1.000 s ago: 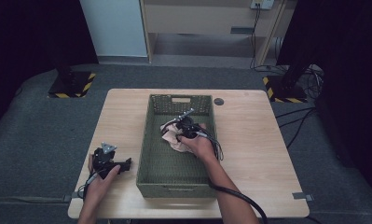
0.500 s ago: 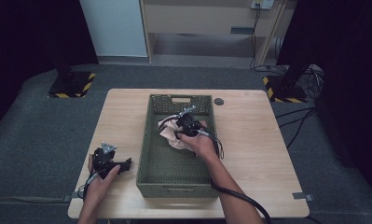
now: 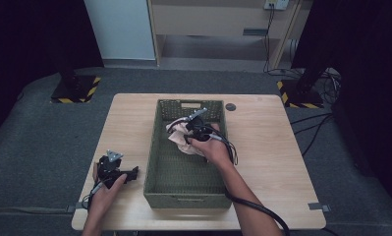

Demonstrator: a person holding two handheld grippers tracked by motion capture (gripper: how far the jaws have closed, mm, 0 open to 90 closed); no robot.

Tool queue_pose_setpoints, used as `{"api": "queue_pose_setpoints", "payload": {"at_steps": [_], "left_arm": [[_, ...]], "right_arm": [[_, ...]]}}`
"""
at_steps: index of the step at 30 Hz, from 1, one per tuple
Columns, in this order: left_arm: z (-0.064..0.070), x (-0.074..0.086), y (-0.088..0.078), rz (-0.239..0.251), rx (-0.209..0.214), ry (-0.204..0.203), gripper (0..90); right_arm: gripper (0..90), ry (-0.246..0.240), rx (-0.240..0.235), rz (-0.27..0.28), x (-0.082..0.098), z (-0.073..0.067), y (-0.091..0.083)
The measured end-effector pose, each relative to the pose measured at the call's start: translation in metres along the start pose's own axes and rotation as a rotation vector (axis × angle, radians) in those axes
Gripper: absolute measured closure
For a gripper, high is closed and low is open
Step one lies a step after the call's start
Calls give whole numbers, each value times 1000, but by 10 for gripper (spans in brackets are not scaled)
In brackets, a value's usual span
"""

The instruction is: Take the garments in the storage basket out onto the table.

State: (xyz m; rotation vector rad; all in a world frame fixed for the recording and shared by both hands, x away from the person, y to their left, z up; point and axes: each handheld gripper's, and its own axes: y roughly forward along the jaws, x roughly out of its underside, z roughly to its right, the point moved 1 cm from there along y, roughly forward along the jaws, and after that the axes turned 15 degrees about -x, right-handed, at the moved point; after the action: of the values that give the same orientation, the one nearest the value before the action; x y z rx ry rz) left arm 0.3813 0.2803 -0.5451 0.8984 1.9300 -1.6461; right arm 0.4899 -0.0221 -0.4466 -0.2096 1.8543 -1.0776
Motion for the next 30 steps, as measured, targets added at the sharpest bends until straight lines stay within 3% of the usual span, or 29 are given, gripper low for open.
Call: {"api": "queue_pose_setpoints", "payload": {"at_steps": [2,13,19,30], "left_arm": [[0,0,0,0,0,0,0],[0,0,0,0,0,0,0],[0,0,0,0,0,0,0],[0,0,0,0,0,0,0]], "right_arm": [[593,15,-15,16,-1,0,-4],[593,0,6,16,-6,-1,-14],[592,-28,22,8,-8,-4,-17],[590,-28,6,22,-8,-6,-23]]}}
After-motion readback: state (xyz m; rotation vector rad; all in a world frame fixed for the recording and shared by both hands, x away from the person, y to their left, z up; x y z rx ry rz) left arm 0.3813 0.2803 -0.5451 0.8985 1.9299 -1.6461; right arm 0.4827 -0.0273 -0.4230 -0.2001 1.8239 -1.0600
